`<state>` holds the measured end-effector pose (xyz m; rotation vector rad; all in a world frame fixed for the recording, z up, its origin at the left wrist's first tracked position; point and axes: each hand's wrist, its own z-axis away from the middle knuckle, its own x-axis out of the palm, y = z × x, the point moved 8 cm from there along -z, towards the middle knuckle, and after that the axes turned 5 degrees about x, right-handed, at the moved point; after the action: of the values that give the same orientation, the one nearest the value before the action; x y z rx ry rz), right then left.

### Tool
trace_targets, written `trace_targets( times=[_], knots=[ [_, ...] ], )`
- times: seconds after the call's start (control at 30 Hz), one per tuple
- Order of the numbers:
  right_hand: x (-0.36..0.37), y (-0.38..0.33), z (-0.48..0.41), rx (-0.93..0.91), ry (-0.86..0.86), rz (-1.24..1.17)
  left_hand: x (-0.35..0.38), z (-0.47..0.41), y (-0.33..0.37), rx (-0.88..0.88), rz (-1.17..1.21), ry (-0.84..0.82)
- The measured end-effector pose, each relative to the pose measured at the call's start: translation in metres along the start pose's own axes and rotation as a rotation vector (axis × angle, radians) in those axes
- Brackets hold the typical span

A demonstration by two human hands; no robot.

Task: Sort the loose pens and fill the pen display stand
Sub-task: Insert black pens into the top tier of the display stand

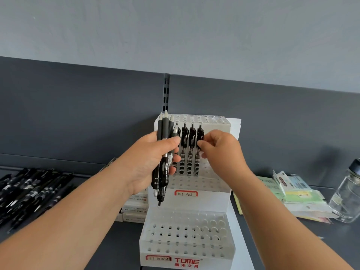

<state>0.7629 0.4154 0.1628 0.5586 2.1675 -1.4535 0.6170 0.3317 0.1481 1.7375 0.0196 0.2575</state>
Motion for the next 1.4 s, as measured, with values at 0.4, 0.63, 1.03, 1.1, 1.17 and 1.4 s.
trace_targets(
  times=[0.4, 0.63, 1.03, 1.1, 1.17, 1.4],
  knots=[
    [0.005, -0.036, 0.033, 0.022, -0.356, -0.658, 0.022, 0.007, 0.004, 0.03, -0.099, -0.103],
    [-0.043, 0.007, 0.014, 0.199, -0.089, -0.978, 0.013, 0.007, 0.0, 0.013, -0.133, -0.065],
    [-0.029, -0.042, 0.049, -0.578, 0.109, 0.283, 0.019, -0.001, 0.001, 0.015, -0.15, 0.04],
    [-0.024, -0.04, 0.046, -0.579, 0.086, 0.273, 0.021, 0.0, 0.002, 0.01, -0.136, 0.033],
    [-0.021, -0.034, 0.042, -0.544, 0.061, 0.242, 0.019, 0.002, 0.001, -0.011, -0.085, 0.045],
    [-0.036, -0.031, 0.027, -0.372, 0.08, 0.008, 0.014, 0.004, 0.004, -0.017, -0.042, 0.047]
  ],
)
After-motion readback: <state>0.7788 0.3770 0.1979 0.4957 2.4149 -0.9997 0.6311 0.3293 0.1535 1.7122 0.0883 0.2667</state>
